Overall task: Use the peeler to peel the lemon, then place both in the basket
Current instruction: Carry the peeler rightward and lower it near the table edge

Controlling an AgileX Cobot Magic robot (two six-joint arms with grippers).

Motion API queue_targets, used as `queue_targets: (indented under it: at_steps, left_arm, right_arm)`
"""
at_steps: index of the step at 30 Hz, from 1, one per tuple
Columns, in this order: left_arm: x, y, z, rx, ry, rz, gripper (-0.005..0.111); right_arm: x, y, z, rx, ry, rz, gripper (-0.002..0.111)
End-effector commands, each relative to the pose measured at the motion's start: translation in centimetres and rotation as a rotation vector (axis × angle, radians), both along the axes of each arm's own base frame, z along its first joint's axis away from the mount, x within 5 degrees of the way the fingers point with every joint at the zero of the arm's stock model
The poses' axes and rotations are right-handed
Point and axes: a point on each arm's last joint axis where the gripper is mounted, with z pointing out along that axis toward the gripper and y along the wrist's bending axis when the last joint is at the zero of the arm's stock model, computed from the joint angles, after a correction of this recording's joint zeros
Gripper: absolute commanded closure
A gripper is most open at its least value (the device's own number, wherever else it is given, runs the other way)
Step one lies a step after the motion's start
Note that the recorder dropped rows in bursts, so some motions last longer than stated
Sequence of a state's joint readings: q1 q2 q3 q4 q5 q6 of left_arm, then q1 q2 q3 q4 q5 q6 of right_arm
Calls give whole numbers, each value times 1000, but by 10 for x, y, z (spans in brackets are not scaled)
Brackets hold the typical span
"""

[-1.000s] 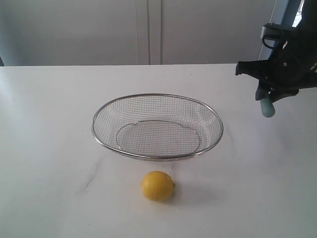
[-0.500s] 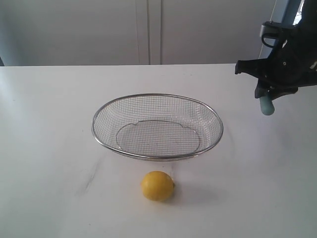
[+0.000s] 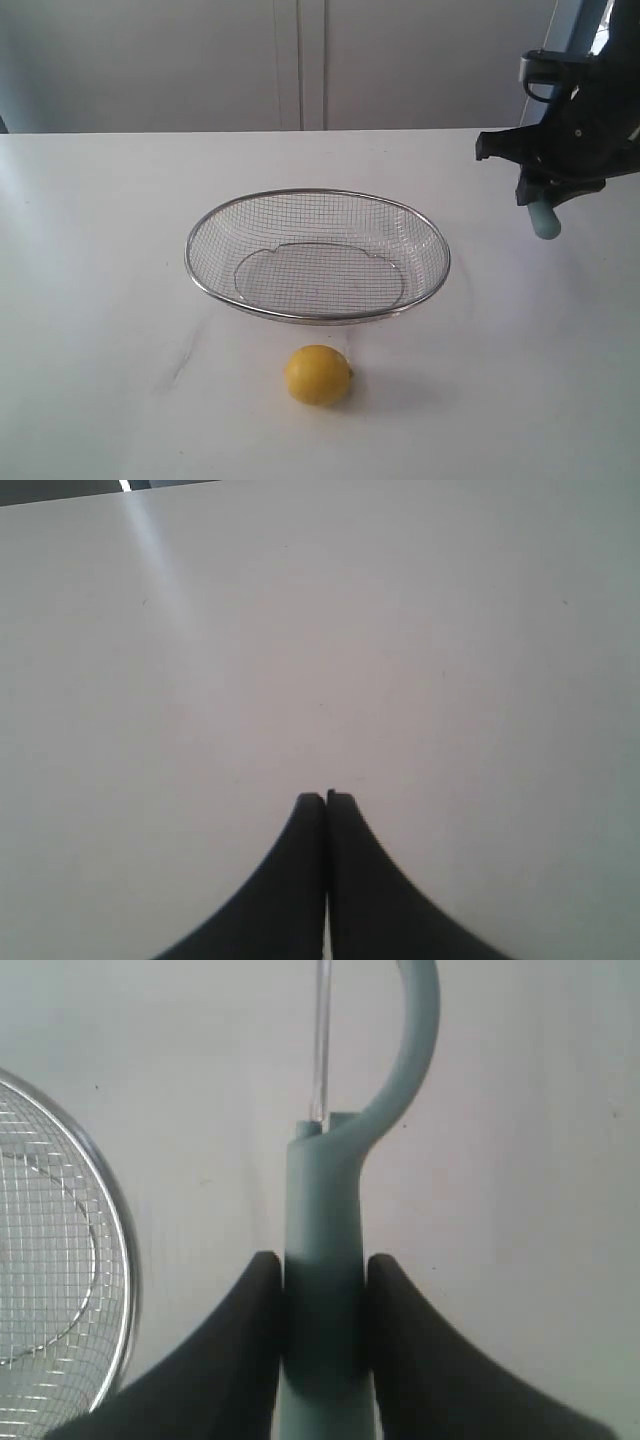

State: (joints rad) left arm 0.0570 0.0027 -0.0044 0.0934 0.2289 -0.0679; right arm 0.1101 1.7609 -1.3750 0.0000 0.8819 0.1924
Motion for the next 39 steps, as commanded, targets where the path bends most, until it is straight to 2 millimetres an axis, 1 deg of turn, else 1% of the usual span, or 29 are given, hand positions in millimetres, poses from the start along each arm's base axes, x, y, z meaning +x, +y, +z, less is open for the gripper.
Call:
queue_targets:
  at_steps: [1,5,12,14,21,23,24,26,29,33,39]
  left_arm:
    - [0,0,-2,-15,4,1,107]
    - [0,0,-2,-15,4,1,107]
    - [0,0,-2,-15,4,1,107]
    - [0,0,-2,-15,4,1,107]
    - [0,0,-2,-15,4,1,107]
    - [0,0,-2,-15,4,1,107]
    - [0,0,-2,-15,4,1,107]
    - [0,0,-2,-15,4,1,107]
    - [0,0,-2,-15,4,1,107]
    - [0,0,-2,-15,4,1,107]
    - [0,0,-2,-15,4,1,107]
  right_arm:
    - [-6,-1,2,-9,41,23,108]
    - [-12,-2,7,-21,61,37,108]
    - [-24,-2,24,-18,45,51,108]
    - [-30,-3,24,-19,51,51,108]
    - [-54,-5,5,-19,107,55,108]
    - [-60,-4,0,-4,112,63,108]
    - [-66,-2,-4,28,119,78,108]
    - [-74,2,-8,71,125,107,108]
    - [-81,1,-13,61,85,129,108]
    - [-100,0,-28,77,109,114,108]
    - [-125,-3,-36,73,111,110,108]
